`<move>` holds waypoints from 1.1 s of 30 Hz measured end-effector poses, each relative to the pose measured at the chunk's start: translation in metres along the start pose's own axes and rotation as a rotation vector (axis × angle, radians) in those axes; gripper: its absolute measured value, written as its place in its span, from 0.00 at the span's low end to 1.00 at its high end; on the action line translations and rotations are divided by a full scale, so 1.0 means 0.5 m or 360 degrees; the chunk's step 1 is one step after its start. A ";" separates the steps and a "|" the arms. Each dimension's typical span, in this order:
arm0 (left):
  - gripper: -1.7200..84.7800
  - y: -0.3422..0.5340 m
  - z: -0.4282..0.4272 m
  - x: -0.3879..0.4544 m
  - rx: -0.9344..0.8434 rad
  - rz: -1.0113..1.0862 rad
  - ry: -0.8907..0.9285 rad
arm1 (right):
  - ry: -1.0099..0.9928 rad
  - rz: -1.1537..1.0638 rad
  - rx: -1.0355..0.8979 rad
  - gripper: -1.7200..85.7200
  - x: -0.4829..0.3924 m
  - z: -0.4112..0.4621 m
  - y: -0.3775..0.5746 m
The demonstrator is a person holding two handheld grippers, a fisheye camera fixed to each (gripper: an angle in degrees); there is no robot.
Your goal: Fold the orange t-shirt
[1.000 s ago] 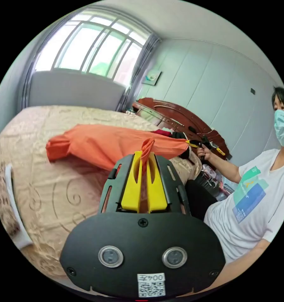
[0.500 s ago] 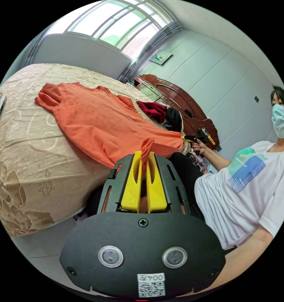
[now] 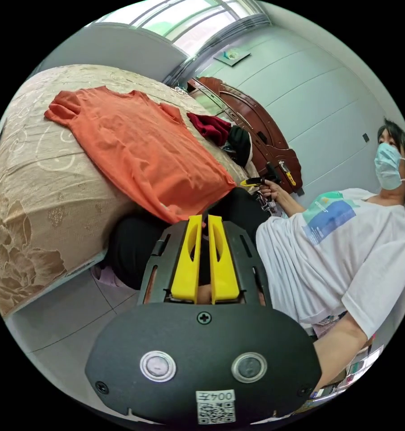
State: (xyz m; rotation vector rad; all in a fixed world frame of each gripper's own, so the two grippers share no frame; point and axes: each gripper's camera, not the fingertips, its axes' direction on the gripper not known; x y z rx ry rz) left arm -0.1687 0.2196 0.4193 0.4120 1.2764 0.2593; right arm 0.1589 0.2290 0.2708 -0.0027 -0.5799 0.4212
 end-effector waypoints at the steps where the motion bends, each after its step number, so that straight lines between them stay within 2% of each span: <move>1: 0.03 0.006 -0.034 0.001 0.0115 0.0057 -0.0016 | 0.0010 0.0005 0.0031 0.10 -0.006 -0.006 -0.002; 2: 0.03 0.006 -0.050 -0.001 0.0185 0.0076 -0.0046 | 0.0014 -0.0013 0.0112 0.09 -0.022 -0.016 -0.009; 4: 0.03 -0.016 -0.073 -0.031 0.0445 0.0070 -0.0289 | -0.0045 -0.0074 0.0225 0.09 -0.057 -0.013 -0.032; 8: 0.03 -0.103 0.030 -0.144 0.0458 -0.0025 -0.0571 | -0.0178 -0.0208 0.0357 0.09 -0.155 0.072 -0.126; 11: 0.04 -0.147 0.186 -0.272 0.0290 -0.0178 -0.0772 | 0.0054 -0.0246 0.0221 0.09 -0.198 0.183 -0.190; 12: 0.03 -0.147 0.257 -0.328 0.0123 -0.0201 -0.0922 | 0.0164 -0.0208 0.0103 0.07 -0.196 0.225 -0.207; 13: 0.03 -0.132 0.325 -0.392 -0.0080 -0.0266 -0.1017 | 0.0170 -0.0188 0.0127 0.07 -0.195 0.231 -0.210; 14: 0.03 -0.121 0.356 -0.424 -0.0185 -0.0302 -0.1006 | 0.0101 -0.0164 0.0147 0.06 -0.196 0.226 -0.214; 16: 0.03 -0.088 0.367 -0.468 -0.0085 -0.0318 -0.0952 | 0.0021 -0.0191 0.0170 0.06 -0.209 0.203 -0.228; 19: 0.03 -0.110 0.362 -0.459 0.0125 -0.0105 -0.0939 | 0.0133 -0.0308 0.0424 0.06 -0.248 0.147 -0.284; 24: 0.04 -0.213 0.452 -0.550 0.0138 0.0048 -0.0847 | 0.0326 -0.0351 0.0576 0.08 -0.316 0.163 -0.541; 28: 0.04 -0.265 0.601 -0.670 0.0031 0.0081 -0.0806 | 0.0428 -0.0365 0.0570 0.10 -0.377 0.217 -0.724; 33: 0.04 -0.230 0.744 -0.796 -0.0078 0.0036 -0.0755 | 0.0678 -0.0464 0.0335 0.13 -0.459 0.355 -0.920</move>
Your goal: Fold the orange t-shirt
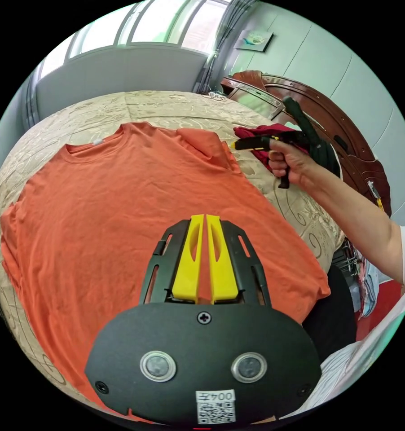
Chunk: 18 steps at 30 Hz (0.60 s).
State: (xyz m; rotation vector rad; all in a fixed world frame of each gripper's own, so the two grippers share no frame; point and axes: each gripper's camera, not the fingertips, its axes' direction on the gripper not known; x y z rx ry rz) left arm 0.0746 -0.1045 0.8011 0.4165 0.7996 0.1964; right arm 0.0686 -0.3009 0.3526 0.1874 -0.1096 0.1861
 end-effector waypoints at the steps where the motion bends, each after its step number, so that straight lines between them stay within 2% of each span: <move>1: 0.03 0.018 0.034 -0.013 -0.0020 -0.0002 -0.0003 | 0.0034 -0.0028 -0.0029 0.13 -0.008 0.018 -0.010; 3: 0.03 0.046 0.082 -0.038 -0.0066 -0.0019 -0.0005 | 0.0105 -0.0078 -0.0060 0.12 -0.013 0.066 -0.021; 5: 0.03 0.076 0.128 -0.065 -0.0123 -0.0031 -0.0005 | 0.0108 0.0119 0.0004 0.05 0.031 0.063 -0.011; 9: 0.03 0.126 0.198 -0.126 -0.0118 -0.0062 0.0038 | -0.0363 0.0646 0.0117 0.03 0.202 0.079 0.072; 11: 0.03 0.136 0.225 -0.146 -0.0112 -0.0065 0.0040 | -0.0405 0.0849 0.0225 0.03 0.252 0.078 0.114; 15: 0.03 0.109 0.272 -0.169 -0.0003 -0.0016 0.0049 | -0.0620 0.0794 0.0395 0.10 0.249 0.086 0.135; 18: 0.05 0.033 0.331 -0.169 0.0035 0.0078 0.0046 | -0.0533 0.0680 0.0293 0.17 0.200 0.130 0.103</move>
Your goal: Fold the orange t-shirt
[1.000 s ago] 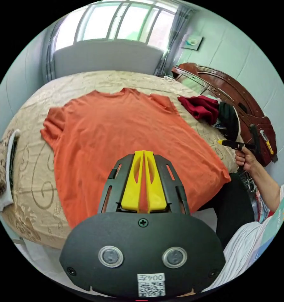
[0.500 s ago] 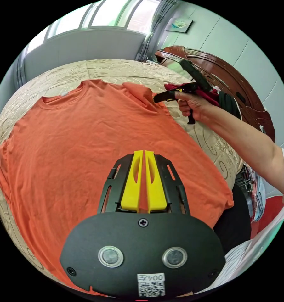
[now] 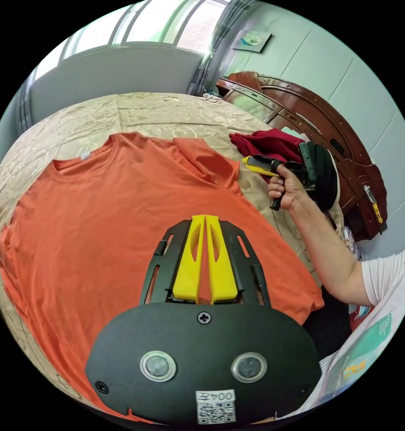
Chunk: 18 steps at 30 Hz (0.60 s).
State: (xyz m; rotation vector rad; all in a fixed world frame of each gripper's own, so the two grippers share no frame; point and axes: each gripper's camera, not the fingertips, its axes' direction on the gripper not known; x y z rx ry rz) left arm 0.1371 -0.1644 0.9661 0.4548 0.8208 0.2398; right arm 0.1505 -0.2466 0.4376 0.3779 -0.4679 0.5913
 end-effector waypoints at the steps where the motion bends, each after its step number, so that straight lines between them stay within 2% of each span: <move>1: 0.06 -0.043 0.033 0.006 0.0000 0.0067 -0.0037 | 0.0038 -0.0012 -0.0006 0.18 -0.005 0.012 0.000; 4: 0.11 -0.169 0.144 0.037 -0.0042 0.0282 -0.0159 | 0.0149 -0.0133 0.0076 0.17 -0.020 0.039 0.010; 7: 0.15 -0.284 0.306 0.071 -0.0229 0.0482 -0.0291 | -0.0003 -0.0194 0.0161 0.07 0.004 0.041 0.024; 9: 0.17 -0.327 0.412 0.093 -0.0346 0.0634 -0.0468 | -0.0100 -0.0178 0.0168 0.05 0.028 0.045 0.021; 13: 0.17 -0.359 0.627 0.103 -0.0584 0.0839 -0.0805 | -0.0195 -0.0132 0.0096 0.06 0.058 0.071 0.003; 18: 0.14 -0.361 0.779 0.055 -0.0709 0.0758 -0.0797 | -0.0195 -0.0178 0.0073 0.14 0.063 0.090 -0.005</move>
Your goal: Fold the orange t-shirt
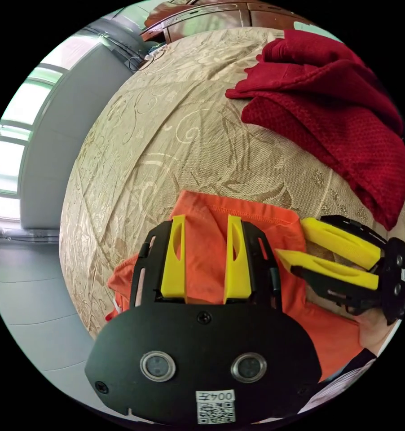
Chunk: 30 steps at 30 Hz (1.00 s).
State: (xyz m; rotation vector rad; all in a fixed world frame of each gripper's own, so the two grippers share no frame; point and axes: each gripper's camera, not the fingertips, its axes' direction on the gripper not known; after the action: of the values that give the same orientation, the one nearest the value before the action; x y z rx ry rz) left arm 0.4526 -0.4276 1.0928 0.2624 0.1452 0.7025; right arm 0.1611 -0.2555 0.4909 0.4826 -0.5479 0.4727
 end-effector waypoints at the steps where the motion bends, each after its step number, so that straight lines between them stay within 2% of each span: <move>1: 0.13 -0.008 0.023 -0.008 0.0003 -0.0036 0.0061 | 0.0004 -0.0006 -0.0008 0.14 0.000 0.003 -0.001; 3: 0.08 -0.020 0.052 -0.021 -0.0009 -0.0064 0.0151 | 0.0063 0.0003 -0.0021 0.13 0.004 0.011 -0.005; 5: 0.06 -0.034 0.073 -0.034 -0.0045 -0.0073 0.0204 | 0.0035 0.0014 -0.0048 0.05 0.015 0.018 -0.009; 7: 0.05 -0.045 0.071 -0.062 0.0000 -0.0072 0.0261 | 0.0024 0.0078 -0.0007 0.03 0.032 0.010 -0.009; 8: 0.05 -0.047 0.067 -0.072 0.0028 -0.0076 0.0297 | 0.0010 0.0100 0.0032 0.03 0.042 0.000 -0.009; 10: 0.04 -0.055 0.056 -0.116 0.0135 -0.0107 0.0561 | -0.0016 0.0155 0.0054 0.03 0.057 -0.007 -0.010; 13: 0.04 -0.075 0.089 -0.163 0.0065 -0.0133 0.0964 | -0.0051 0.0245 0.0019 0.06 0.076 0.003 -0.012; 15: 0.04 -0.082 0.110 -0.193 0.0053 -0.0192 0.1044 | -0.0094 0.0262 0.0052 0.10 0.082 -0.004 -0.014; 20: 0.03 -0.081 0.123 -0.266 0.0293 -0.0367 0.1127 | -0.0082 0.0134 0.0052 0.18 0.050 -0.001 -0.025; 23: 0.03 -0.089 0.132 -0.277 0.0319 -0.0430 0.1036 | 0.0061 0.0005 0.0006 0.20 0.010 0.006 -0.033; 25: 0.03 -0.101 0.133 -0.274 0.0315 -0.0392 0.0982 | 0.0196 -0.0076 -0.0039 0.19 -0.015 0.011 -0.038; 27: 0.04 -0.111 0.140 -0.268 0.0274 -0.0354 0.0952 | 0.0419 -0.0067 -0.0026 0.09 -0.029 0.003 -0.042; 30: 0.05 -0.124 0.152 -0.245 0.0176 -0.0246 0.0774 | 0.0416 -0.0051 -0.0021 0.05 -0.020 -0.020 -0.051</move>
State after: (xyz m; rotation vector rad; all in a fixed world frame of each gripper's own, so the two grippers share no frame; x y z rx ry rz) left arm 0.4153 -0.5674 1.1530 0.1792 0.6628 0.5947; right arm 0.1713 -0.2731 0.4697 0.4087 -0.2916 0.4923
